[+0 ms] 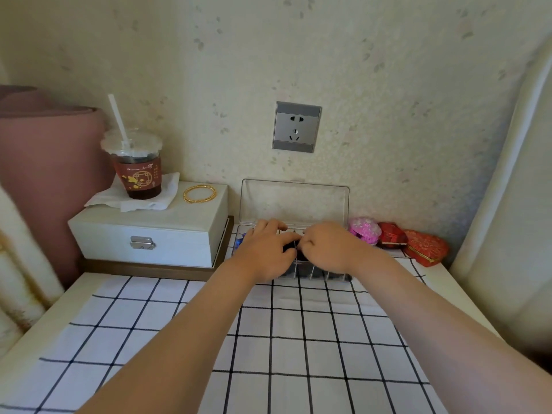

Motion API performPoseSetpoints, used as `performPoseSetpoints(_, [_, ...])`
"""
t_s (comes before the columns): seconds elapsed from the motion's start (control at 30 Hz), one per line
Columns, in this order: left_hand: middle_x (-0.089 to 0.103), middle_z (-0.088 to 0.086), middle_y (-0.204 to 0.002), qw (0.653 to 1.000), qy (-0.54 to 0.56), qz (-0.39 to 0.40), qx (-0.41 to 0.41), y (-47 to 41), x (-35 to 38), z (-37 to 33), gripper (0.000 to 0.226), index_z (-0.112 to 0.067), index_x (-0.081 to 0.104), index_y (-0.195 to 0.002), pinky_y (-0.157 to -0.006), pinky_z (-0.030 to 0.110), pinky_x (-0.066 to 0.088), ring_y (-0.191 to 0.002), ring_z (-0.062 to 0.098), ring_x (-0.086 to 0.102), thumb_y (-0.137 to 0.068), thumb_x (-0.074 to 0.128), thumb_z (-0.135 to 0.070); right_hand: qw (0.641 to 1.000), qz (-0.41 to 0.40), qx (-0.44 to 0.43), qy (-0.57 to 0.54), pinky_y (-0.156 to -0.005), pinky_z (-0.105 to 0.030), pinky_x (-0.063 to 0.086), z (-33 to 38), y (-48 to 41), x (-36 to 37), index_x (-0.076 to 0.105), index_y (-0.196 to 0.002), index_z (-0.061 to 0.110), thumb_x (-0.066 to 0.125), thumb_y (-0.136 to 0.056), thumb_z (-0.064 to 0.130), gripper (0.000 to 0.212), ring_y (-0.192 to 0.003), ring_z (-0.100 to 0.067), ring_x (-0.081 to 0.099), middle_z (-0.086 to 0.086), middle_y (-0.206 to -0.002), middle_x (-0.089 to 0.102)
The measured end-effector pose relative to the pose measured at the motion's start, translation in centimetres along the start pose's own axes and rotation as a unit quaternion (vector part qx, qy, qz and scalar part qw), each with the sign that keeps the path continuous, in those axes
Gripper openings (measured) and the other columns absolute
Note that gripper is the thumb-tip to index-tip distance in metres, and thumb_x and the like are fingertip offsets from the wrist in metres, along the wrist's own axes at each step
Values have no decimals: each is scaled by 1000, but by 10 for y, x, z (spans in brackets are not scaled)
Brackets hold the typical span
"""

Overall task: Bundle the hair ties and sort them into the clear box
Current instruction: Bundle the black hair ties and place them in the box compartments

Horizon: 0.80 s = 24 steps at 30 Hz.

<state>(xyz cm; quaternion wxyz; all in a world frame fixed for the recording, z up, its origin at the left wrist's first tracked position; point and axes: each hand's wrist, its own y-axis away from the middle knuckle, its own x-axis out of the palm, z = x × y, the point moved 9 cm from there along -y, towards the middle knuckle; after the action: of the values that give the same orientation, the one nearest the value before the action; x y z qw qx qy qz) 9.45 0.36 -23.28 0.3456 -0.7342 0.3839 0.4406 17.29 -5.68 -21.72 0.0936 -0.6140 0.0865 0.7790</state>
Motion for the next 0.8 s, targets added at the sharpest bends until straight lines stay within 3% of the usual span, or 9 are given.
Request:
performPoseSetpoints(0.1, [31,-2,-149,1000,-26,12,-3,0,3,-2,45,-41,40,-144,-113,42,20,-139,17,17,-99,36,-38,993,-46,27,-110,-80,-29,54,-12,7,-21,78,-84,10,48,-90,10,31,-81,-14,68,-5,-98,77])
performPoseSetpoints(0.17, [30,-1,-148,999,-37,11,-1,-1,4,-3,45,-40,40,-145,-112,41,19,-139,17,17,-100,35,-39,980,-98,36,-168,-58,-9,45,-17,15,-33,79,-85,16,48,-90,-1,35,-57,3,59,2,-106,75])
performPoseSetpoints(0.27, [31,-1,-147,999,-39,5,-4,-2,4,-4,44,-38,43,-144,-111,39,20,-138,17,17,-100,35,-38,974,-149,54,-161,-42,-9,37,-30,22,-40,76,-106,20,47,-92,2,37,-41,0,52,-1,-97,76])
performPoseSetpoints(0.37, [33,-2,-146,1000,-22,-2,-2,-3,3,-2,43,-38,45,-143,-111,39,22,-137,16,19,-101,37,-38,993,-98,7,-72,-76,-19,53,-22,24,-22,71,-121,21,43,-92,14,41,-82,-10,69,0,-103,76])
performPoseSetpoints(0.43, [37,-2,-144,1000,3,-12,1,-4,1,1,43,-36,47,-143,-112,38,24,-136,17,22,-100,40,-35,996,-76,-44,24,-105,-36,42,-11,24,-10,72,-119,17,39,-89,19,45,-116,-21,62,-1,-119,72])
performPoseSetpoints(0.5, [44,-2,-141,999,38,-31,3,-4,-3,5,43,-30,50,-142,-112,33,26,-134,17,27,-99,44,-28,987,-76,-63,125,-120,-42,19,-4,23,-1,72,-119,19,34,-89,26,49,-136,-20,47,6,-132,66])
performPoseSetpoints(0.6, [50,-2,-138,996,70,-48,-1,-4,-8,10,42,-24,52,-140,-108,27,26,-132,16,32,-98,47,-21,977,-71,-83,181,-122,-45,6,3,21,10,73,-115,21,13,-80,39,72,-143,-16,39,12,-134,63])
performPoseSetpoints(0.7, [50,-3,-138,997,54,-53,13,-2,-9,6,44,-29,49,-141,-111,34,31,-132,17,32,-97,47,-25,978,-49,-74,191,-122,-47,2,6,16,15,73,-111,18,3,-75,42,83,-144,-17,36,10,-129,66])
performPoseSetpoints(0.8, [41,-3,-143,999,-8,-31,29,-2,0,-2,44,-36,46,-142,-111,40,26,-135,16,24,-98,43,-33,982,-13,-51,183,-122,-49,-3,7,13,16,70,-114,16,8,-83,41,73,-147,-17,29,6,-133,62])
